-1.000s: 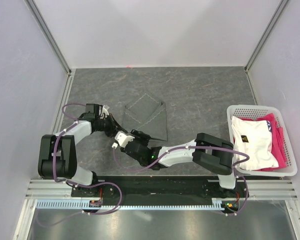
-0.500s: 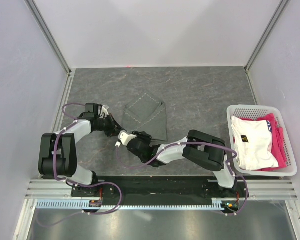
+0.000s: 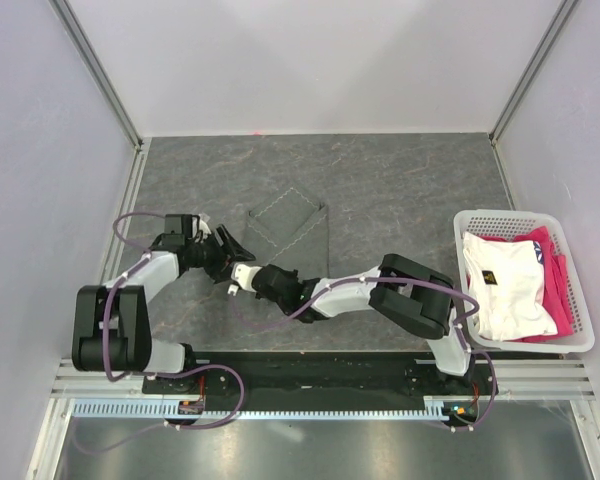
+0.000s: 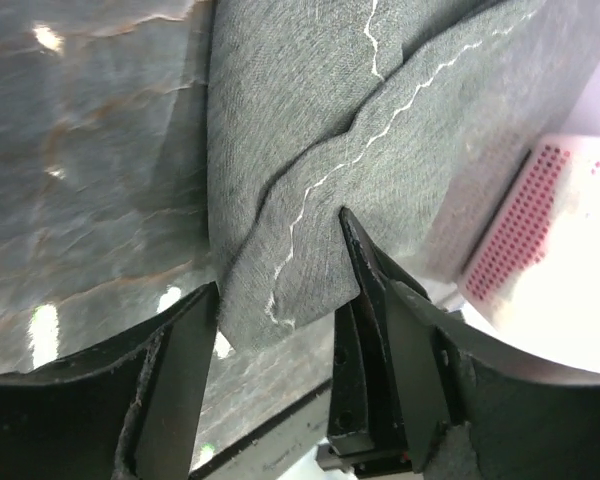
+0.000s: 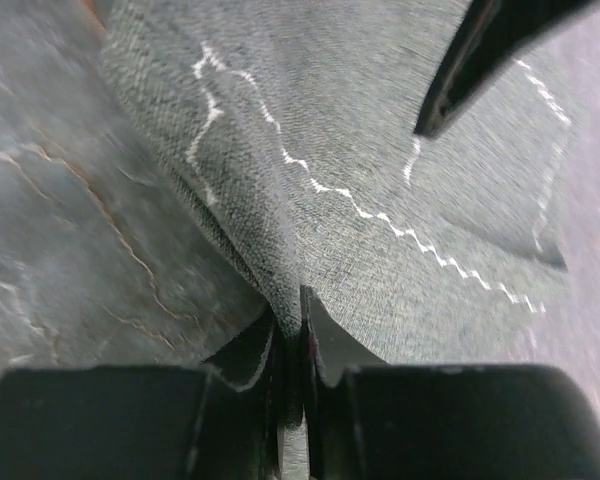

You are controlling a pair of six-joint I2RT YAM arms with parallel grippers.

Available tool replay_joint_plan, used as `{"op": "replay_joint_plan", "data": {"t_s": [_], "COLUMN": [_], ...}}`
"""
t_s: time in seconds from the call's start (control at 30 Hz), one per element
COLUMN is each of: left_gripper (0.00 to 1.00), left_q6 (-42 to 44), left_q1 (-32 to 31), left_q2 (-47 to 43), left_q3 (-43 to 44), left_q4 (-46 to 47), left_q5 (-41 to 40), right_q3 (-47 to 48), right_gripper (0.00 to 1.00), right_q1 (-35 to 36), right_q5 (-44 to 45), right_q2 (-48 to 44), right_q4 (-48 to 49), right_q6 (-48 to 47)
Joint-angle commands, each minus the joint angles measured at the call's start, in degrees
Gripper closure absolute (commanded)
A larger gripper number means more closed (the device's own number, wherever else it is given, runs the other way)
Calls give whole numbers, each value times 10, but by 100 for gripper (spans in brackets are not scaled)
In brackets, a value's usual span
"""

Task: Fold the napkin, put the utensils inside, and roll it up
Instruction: Roll the napkin with the utensil

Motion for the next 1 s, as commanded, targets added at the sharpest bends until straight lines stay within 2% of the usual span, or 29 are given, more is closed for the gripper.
{"op": "replay_joint_plan", "data": {"t_s": [0.0, 0.13, 0.23, 0.43, 0.57, 0.73, 0.97], "left_gripper": [25, 25, 25, 24, 24, 25, 25], "left_q6": [-41, -49, -44, -60, -78, -63, -18], "left_q1": [3, 3, 3, 3, 3, 1, -12], "left_q2": [-61, -92, -114, -157, -180, -213, -261], "left_q3": [-35, -61, -78, -130, -175, -217, -276], "left_q4": [54, 74, 82, 136, 201, 258, 363], "left_q5": [-83, -133, -170, -192, -181, -161, -123], "right_q3": [58, 108, 127, 134, 154, 206, 311], "right_gripper": [89, 93, 100, 100, 100, 100, 100], "right_q1": [-18, -39, -55, -77, -93, -117, -164], "right_q5": [-122, -198, -249, -332, -381, -459, -569], "right_q2": [6, 13, 5, -23, -28, -16, 50], "right_q4": [-162, -246, -303, -379, -459, -535, -661], "right_q6": [24, 50, 78, 121, 149, 158, 149]}}
